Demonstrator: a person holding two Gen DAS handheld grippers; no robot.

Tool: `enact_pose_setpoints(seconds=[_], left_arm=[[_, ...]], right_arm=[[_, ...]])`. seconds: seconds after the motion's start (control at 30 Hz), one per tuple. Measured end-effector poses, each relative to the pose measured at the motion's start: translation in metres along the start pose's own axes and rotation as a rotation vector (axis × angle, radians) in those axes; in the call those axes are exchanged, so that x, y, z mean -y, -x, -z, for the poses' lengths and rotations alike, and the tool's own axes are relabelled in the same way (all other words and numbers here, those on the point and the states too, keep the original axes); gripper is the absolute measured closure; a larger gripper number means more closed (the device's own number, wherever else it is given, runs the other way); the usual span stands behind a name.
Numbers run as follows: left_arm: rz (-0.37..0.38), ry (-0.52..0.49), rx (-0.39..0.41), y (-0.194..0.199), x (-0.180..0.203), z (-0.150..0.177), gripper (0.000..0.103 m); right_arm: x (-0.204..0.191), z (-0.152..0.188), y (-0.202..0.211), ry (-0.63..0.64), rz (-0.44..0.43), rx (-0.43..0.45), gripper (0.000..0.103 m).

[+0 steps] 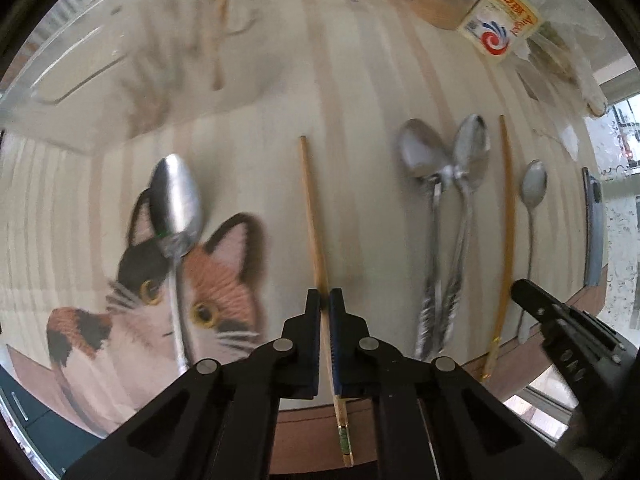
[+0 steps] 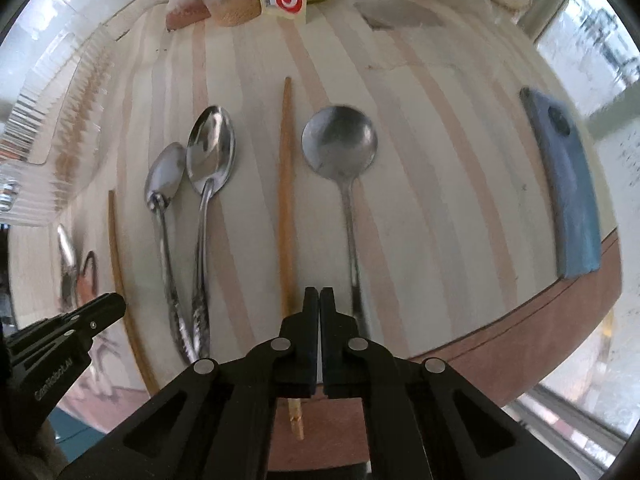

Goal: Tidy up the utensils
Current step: 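Close the left tool on a chopstick while the right tool grasps another chopstick, then lift both held chopsticks and carry them over the clear container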

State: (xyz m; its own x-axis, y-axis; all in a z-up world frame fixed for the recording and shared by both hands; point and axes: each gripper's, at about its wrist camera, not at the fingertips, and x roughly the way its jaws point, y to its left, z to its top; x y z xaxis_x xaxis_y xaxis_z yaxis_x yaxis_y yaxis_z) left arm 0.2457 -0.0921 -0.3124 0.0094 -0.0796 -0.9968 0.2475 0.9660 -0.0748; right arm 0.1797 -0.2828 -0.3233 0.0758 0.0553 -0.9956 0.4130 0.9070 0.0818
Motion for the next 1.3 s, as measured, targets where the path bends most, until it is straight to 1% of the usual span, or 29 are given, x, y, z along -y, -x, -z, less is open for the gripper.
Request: enact_pose_setpoints(seconds=[0.1, 0.13, 0.17, 0.2, 0.23, 0.33, 0.37, 0.4, 0.43, 0.47, 0.53, 0.6, 0.67, 0.83, 1.0, 1.03, 1.13, 1.17, 1.3], left_arm=[[0.002, 0.019, -0.002, 0.000, -0.011, 0.004, 0.102], [0.005, 0.024, -0.001, 0.001, -0.014, 0.005, 0.102], [0.006, 0.029, -0.003, 0.001, -0.016, 0.007, 0.102], [0.008, 0.031, -0.004, 0.000, -0.017, 0.008, 0.102], [0.012, 0.033, -0.004, 0.000, -0.021, 0.010, 0.102], [0.013, 0.028, -0.003, 0.001, -0.023, 0.012, 0.102], [0.010, 0.024, -0.002, 0.001, -0.024, 0.014, 0.102], [0.006, 0.017, 0.000, 0.004, -0.031, 0.015, 0.101], [0.004, 0.012, 0.000, 0.003, -0.030, 0.015, 0.101], [0.008, 0.007, -0.001, 0.002, -0.029, 0.014, 0.101], [0.013, -0.008, -0.002, 0.002, -0.028, 0.007, 0.101], [0.027, -0.018, -0.018, 0.000, -0.025, 0.006, 0.095], [0.038, -0.028, -0.031, -0.001, -0.025, 0.003, 0.093], [0.034, -0.050, -0.035, 0.004, -0.021, 0.001, 0.093], [0.025, -0.062, -0.040, 0.004, -0.022, -0.002, 0.093], [0.022, -0.063, -0.041, 0.000, -0.013, -0.006, 0.093], [0.018, -0.070, -0.044, 0.000, -0.012, -0.008, 0.093], [0.015, -0.074, -0.044, -0.001, -0.012, -0.009, 0.097], [-0.004, -0.091, -0.033, -0.002, -0.007, -0.008, 0.098]], right_arm=[[0.008, 0.003, 0.002, -0.069, -0.081, -0.019, 0.101], [0.011, 0.003, 0.004, -0.088, -0.097, -0.014, 0.093], [0.012, 0.003, 0.006, -0.099, -0.113, -0.006, 0.080], [0.012, 0.002, 0.009, -0.103, -0.118, 0.006, 0.074], [0.008, 0.000, 0.010, -0.091, -0.108, 0.019, 0.070], [-0.009, -0.007, -0.001, -0.039, -0.080, 0.003, 0.070], [-0.015, -0.006, -0.003, -0.017, -0.052, 0.010, 0.071], [-0.023, -0.007, -0.001, 0.018, -0.010, 0.028, 0.075], [-0.030, -0.006, -0.003, 0.033, 0.025, 0.026, 0.087], [-0.033, -0.005, -0.002, 0.036, 0.035, 0.027, 0.096], [-0.039, -0.003, -0.002, 0.040, 0.038, 0.014, 0.096], [-0.041, 0.006, 0.001, 0.048, 0.027, -0.021, 0.096], [-0.043, 0.018, 0.003, 0.064, 0.016, -0.044, 0.096], [-0.042, 0.035, 0.010, 0.052, -0.008, -0.058, 0.096], [-0.046, 0.031, 0.011, 0.046, 0.009, -0.069, 0.096], [-0.045, 0.031, 0.011, 0.046, 0.012, -0.069, 0.096], [-0.049, 0.021, 0.011, 0.051, 0.021, -0.062, 0.096], [-0.047, 0.017, 0.012, 0.051, 0.022, -0.063, 0.096], [-0.055, 0.001, 0.010, 0.043, 0.022, -0.070, 0.096]])
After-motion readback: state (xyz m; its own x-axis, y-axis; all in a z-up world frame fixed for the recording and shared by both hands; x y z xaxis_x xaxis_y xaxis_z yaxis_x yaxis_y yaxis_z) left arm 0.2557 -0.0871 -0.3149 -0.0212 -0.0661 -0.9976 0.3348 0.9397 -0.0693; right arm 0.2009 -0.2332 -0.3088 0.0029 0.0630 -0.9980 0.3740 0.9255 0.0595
